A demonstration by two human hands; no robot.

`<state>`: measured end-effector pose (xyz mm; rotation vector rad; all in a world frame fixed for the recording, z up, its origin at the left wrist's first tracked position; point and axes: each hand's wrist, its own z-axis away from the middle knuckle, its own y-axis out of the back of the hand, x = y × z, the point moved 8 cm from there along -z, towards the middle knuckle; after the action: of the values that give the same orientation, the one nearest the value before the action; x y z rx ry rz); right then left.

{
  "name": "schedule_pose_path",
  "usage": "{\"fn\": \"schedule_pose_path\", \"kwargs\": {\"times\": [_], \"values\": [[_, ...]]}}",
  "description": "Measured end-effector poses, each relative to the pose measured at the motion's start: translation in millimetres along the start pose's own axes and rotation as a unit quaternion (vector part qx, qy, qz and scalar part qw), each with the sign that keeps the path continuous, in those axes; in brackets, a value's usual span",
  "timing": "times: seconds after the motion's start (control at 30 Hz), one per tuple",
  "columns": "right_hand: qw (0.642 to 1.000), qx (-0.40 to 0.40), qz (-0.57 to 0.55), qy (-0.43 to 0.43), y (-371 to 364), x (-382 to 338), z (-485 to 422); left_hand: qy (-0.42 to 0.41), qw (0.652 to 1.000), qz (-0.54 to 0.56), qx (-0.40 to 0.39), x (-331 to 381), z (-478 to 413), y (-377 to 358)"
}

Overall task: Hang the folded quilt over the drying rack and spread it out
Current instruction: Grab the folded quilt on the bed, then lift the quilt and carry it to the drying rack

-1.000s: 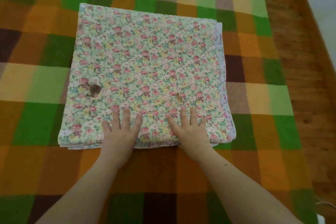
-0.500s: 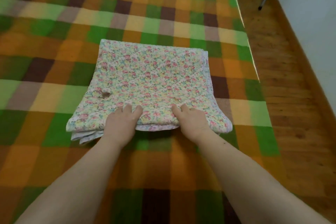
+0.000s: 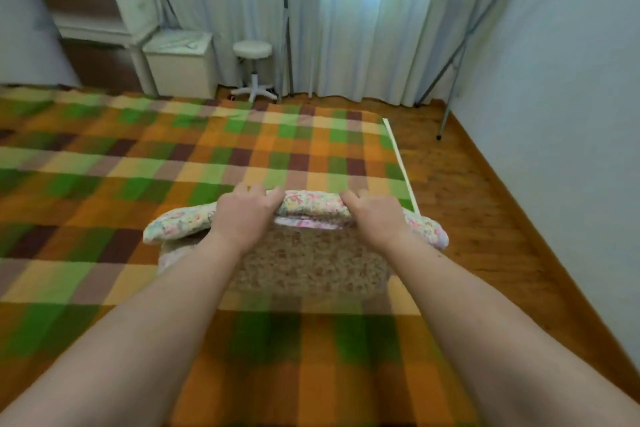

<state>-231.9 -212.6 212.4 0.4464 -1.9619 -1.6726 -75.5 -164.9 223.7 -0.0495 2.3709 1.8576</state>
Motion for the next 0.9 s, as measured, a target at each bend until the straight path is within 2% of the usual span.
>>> {"fn": "schedule_pose_path", "kwargs": {"times": [0.2,0.37,0.6,0.9], "values": [[0.997,0.055,0.050,-0.024,82.5,24.0,33.4,-0.010,0.998,-0.029,0.063,17.7,-0.4,78.9],[0.991,0.087,0.070,-0.067,133.1,35.2,73.9,-0.057,0.992,-0.032,0.110,38.5,10.5,127.9],[0.983,0.110,0.085,-0.119,178.2,52.6,126.0,-0.113,0.981,-0.011,0.154,72.6,22.2,179.8],[0.975,0.148,0.104,-0.130,218.3,87.4,168.2,-0.107,0.976,-0.030,0.186,117.0,23.5,221.5]]}}
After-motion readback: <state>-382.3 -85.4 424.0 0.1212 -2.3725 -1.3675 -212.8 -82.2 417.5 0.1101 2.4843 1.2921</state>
